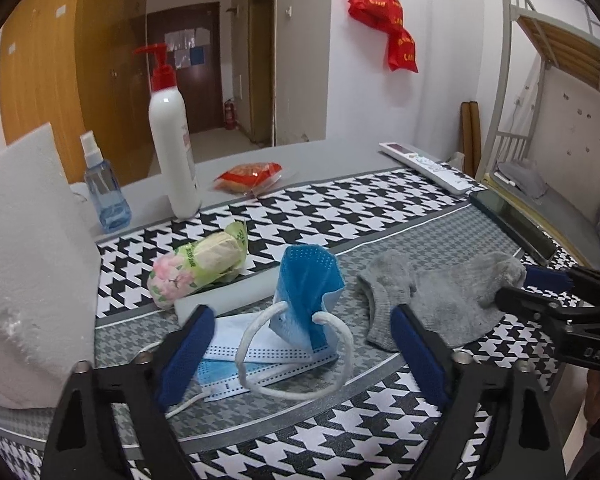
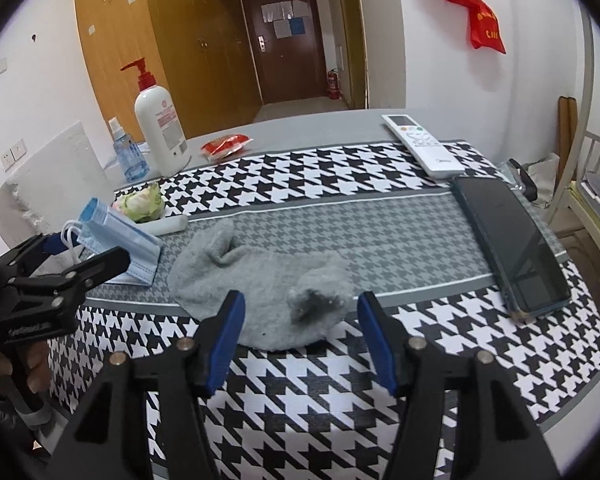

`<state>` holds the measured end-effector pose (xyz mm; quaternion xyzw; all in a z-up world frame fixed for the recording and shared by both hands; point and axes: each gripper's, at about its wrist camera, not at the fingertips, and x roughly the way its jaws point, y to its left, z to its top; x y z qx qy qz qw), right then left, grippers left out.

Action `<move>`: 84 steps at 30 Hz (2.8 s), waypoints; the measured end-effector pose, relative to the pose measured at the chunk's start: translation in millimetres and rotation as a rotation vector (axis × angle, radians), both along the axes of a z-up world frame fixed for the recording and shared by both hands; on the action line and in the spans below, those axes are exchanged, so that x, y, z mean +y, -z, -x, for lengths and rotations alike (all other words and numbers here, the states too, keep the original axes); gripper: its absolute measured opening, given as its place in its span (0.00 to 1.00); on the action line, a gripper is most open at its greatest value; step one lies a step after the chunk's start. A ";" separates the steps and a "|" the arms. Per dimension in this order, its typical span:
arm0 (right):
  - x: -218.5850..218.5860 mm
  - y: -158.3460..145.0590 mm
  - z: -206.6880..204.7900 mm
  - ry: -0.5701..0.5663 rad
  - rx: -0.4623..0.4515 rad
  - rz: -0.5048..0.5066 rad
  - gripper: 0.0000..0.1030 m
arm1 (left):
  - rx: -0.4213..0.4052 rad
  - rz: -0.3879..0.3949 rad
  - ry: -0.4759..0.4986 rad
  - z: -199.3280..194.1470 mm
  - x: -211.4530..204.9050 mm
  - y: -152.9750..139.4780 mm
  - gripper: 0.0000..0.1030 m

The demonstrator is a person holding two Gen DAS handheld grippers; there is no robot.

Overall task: Organize soft objects
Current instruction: 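Grasp the grey sock with the right tool while the left tool grasps the blue mask, then lift the grey sock and blue mask and carry both toward the foam box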

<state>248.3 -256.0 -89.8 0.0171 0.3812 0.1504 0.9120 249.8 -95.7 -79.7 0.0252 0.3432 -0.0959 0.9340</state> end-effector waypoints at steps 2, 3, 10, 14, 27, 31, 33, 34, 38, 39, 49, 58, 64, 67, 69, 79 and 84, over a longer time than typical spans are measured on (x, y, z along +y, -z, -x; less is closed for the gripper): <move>-0.2 -1.9 -0.3 -0.004 -0.001 0.007 0.61 | 0.026 -0.022 -0.012 -4.8 -0.3 7.2 0.65; 0.2 -2.8 -0.1 -0.008 -0.002 0.010 0.61 | 0.047 -0.016 -0.011 -6.5 0.3 9.5 0.53; 8.4 -6.1 -0.3 -0.055 -0.004 0.028 0.61 | 0.079 0.054 0.023 -7.3 4.7 12.2 0.13; 18.7 -6.8 0.0 -0.099 -0.005 0.038 0.61 | 0.044 0.062 0.029 -2.0 5.8 7.6 0.08; 54.1 3.6 -24.1 -0.190 0.011 0.118 0.66 | -0.004 0.087 0.032 5.6 14.7 1.9 0.08; 57.0 14.5 -32.8 -0.191 0.050 0.142 0.66 | -0.012 0.076 0.030 7.8 14.7 0.7 0.08; 58.7 21.3 -36.5 -0.190 0.072 0.165 0.66 | -0.012 0.073 0.031 8.3 13.7 1.1 0.08; 59.0 23.1 -37.8 -0.189 0.079 0.171 0.66 | -0.015 0.073 0.031 8.4 13.5 0.8 0.08; 61.3 24.1 -38.1 -0.195 0.073 0.189 0.66 | -0.022 0.072 0.033 9.3 13.6 -0.1 0.08; 61.8 24.2 -37.8 -0.219 0.067 0.187 0.66 | -0.023 0.074 0.033 9.5 14.0 -0.4 0.08; 47.3 22.9 -37.6 -0.207 0.055 0.129 0.18 | -0.055 0.077 0.045 17.5 12.4 -5.4 0.08; 32.3 1.8 -10.3 -0.176 0.004 0.025 0.18 | -0.143 0.064 0.061 39.5 11.1 -28.8 0.08; 28.2 -16.7 7.8 -0.172 -0.065 -0.015 0.18 | -0.176 0.048 0.062 54.9 13.1 -43.6 0.08; 30.5 -25.9 12.7 -0.175 -0.098 -0.032 0.18 | -0.192 0.043 0.057 60.6 17.0 -50.1 0.08; 33.2 -31.7 15.1 -0.177 -0.117 -0.040 0.18 | -0.207 0.038 0.051 64.7 19.6 -54.9 0.08; 41.7 -54.9 26.3 -0.179 -0.191 -0.068 0.18 | -0.226 0.024 0.029 72.6 34.0 -68.8 0.08; 44.9 -62.8 29.1 -0.176 -0.219 -0.085 0.18 | -0.237 0.023 0.029 75.5 37.7 -73.3 0.08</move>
